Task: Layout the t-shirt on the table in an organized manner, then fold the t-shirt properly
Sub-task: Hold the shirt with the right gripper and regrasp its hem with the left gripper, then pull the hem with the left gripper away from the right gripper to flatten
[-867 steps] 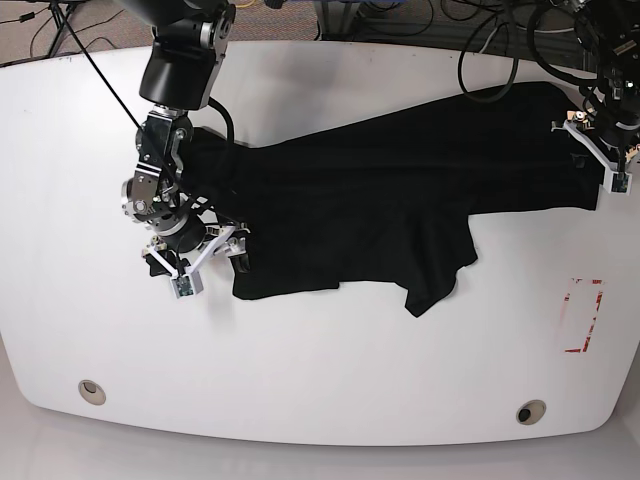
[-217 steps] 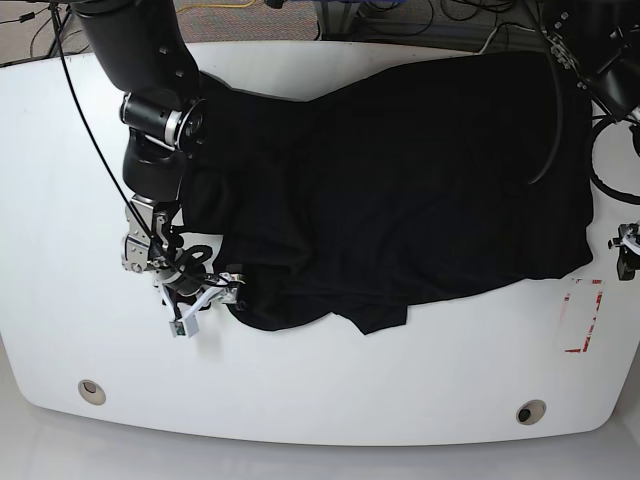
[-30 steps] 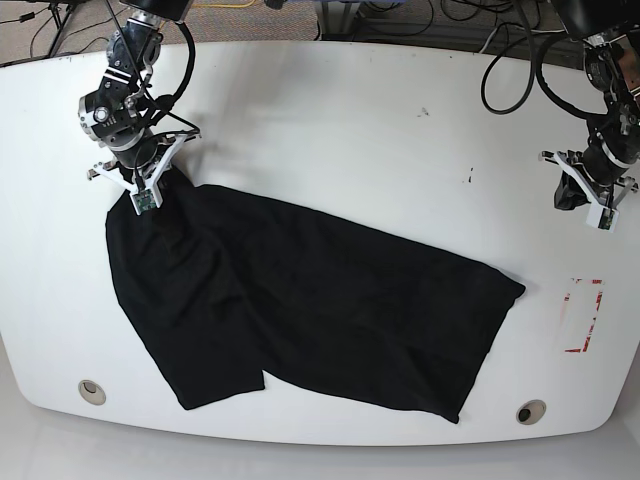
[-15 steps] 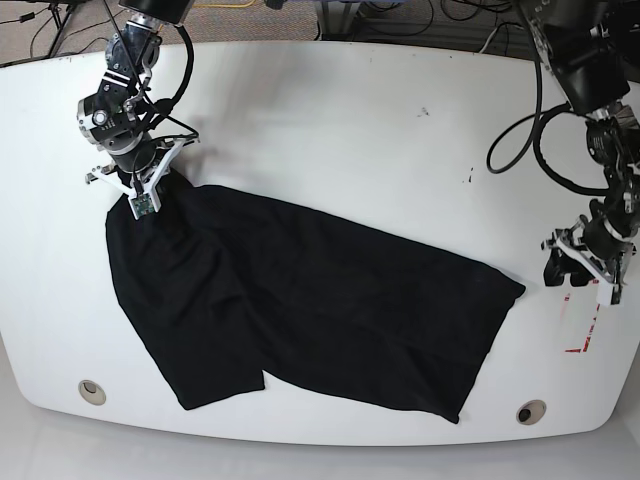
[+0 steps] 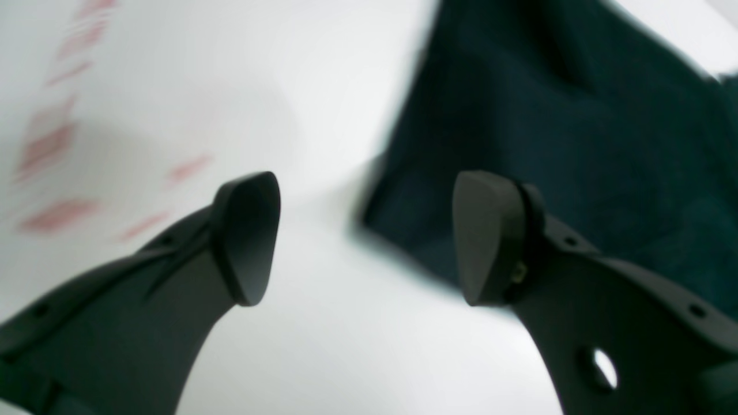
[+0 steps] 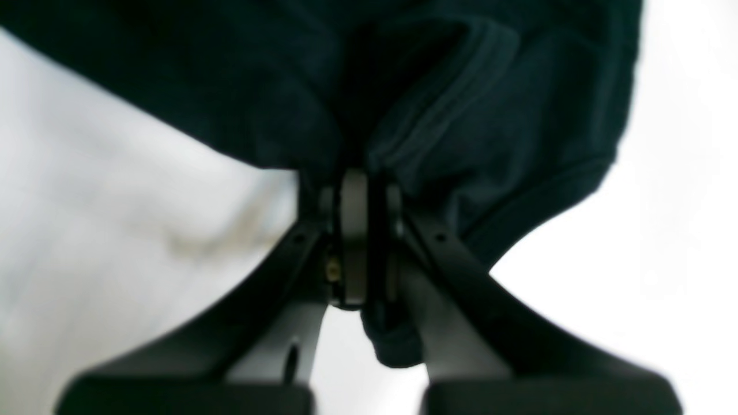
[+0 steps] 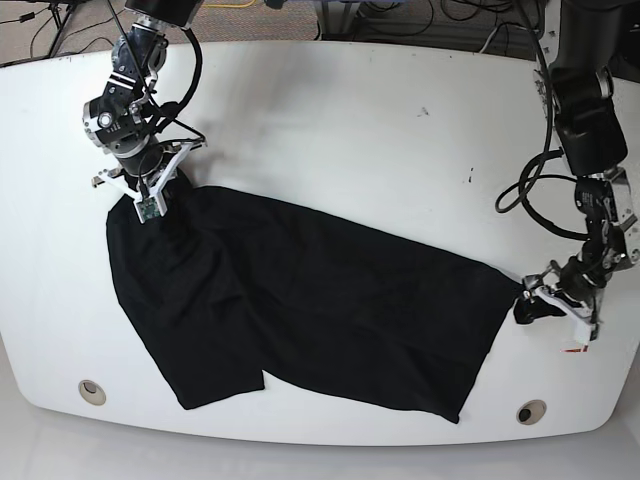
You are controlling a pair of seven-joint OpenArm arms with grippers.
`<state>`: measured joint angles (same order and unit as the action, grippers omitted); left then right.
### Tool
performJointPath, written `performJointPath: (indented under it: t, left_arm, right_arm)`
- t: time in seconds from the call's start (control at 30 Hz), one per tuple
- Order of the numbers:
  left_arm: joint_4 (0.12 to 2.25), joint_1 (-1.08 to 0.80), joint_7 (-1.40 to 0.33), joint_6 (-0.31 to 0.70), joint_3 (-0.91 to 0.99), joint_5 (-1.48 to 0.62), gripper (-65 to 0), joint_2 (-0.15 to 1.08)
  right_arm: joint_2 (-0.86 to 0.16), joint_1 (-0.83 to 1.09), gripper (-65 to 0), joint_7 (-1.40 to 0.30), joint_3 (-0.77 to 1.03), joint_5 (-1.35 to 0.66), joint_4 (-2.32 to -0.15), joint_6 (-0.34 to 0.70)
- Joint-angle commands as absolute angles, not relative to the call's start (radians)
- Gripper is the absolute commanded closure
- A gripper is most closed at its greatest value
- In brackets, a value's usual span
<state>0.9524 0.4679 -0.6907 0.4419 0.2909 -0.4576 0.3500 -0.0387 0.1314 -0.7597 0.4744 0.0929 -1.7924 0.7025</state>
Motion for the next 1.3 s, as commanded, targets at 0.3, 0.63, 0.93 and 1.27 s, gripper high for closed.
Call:
performJointPath:
  t: [0.3, 0.63, 0.93, 1.27]
  left_arm:
    - [0.679, 0.572, -0.506, 0.443, 0.119, -0.466, -42.8, 0.366]
    - [0.607, 0.591, -0.469, 0.443, 0.004, -0.466, -27.4, 0.366]
    - [0.613, 0.562, -0.501, 0.506, -0.002, -0.467, -1.1, 0.392]
    - [0.826, 0.387, -0.604, 0.556, 0.085, -0.470, -0.7, 0.475]
  right_arm:
    - [-0.036, 0.111, 0.0, -0.737, 0.478, 0.082, -1.811, 0.698]
    - [-0.036, 0.111, 0.0, -0.737, 0.478, 0.082, -1.811, 0.698]
    - [-0.041, 0.111, 0.0, -0.737, 0.478, 0.084, -1.811, 0.698]
    - [-0.041, 0.116, 0.0, -0.737, 0.544, 0.084, -1.811, 0.698]
